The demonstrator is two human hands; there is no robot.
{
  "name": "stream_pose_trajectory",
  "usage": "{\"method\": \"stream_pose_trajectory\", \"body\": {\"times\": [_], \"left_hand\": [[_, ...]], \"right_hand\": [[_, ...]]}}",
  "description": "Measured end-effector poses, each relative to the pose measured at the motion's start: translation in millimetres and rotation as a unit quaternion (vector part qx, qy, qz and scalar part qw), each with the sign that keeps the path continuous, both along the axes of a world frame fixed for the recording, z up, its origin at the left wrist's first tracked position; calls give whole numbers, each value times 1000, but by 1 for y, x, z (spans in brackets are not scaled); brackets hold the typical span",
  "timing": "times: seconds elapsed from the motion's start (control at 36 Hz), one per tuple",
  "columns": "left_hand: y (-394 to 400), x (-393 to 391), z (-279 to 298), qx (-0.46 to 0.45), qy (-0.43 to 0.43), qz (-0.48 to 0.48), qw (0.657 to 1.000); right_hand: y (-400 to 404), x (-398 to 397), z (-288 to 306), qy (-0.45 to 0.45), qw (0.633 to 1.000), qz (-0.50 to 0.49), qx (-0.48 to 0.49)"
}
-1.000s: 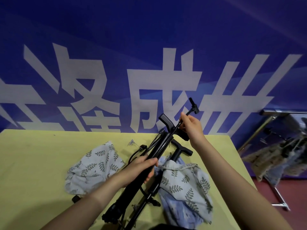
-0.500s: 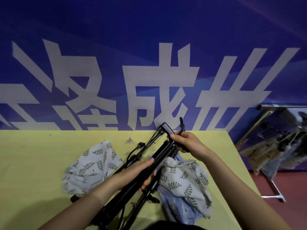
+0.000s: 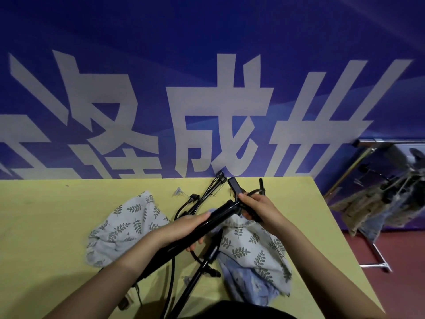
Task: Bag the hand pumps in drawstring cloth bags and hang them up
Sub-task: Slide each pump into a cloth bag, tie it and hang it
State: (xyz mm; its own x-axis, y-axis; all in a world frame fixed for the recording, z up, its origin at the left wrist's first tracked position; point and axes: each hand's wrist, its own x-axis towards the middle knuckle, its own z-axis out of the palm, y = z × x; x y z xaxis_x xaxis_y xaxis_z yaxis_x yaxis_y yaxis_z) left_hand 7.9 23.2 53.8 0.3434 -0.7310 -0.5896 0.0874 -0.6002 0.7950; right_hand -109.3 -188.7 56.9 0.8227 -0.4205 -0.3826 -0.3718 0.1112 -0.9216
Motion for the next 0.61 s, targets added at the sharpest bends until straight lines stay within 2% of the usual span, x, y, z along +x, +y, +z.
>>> {"method": "stream_pose_trajectory", "body": {"times": [0.14, 0.33, 0.42, 0.47, 0.53, 0.61], "left_hand": [[0, -2, 0, -8, 1, -8, 1000], [-19, -18, 0, -11, -12, 6, 1000], [-34, -32, 1, -39, -8, 30, 999], [-46, -42, 4, -45, -26, 56, 997], [-60, -50, 6, -44, -45, 76, 995], [-81, -63, 5, -59, -45, 111, 991]], "right_hand": [[-3, -10, 0, -20, 1000, 7, 10], [-9, -26, 3, -54, 996, -47, -53], [-19, -32, -4, -62, 990, -102, -72], [-21, -35, -5, -57, 983, -174, -33], [-22, -40, -6, -50, 977, -205, 29], [-15, -49, -1, -37, 989, -144, 15]]}}
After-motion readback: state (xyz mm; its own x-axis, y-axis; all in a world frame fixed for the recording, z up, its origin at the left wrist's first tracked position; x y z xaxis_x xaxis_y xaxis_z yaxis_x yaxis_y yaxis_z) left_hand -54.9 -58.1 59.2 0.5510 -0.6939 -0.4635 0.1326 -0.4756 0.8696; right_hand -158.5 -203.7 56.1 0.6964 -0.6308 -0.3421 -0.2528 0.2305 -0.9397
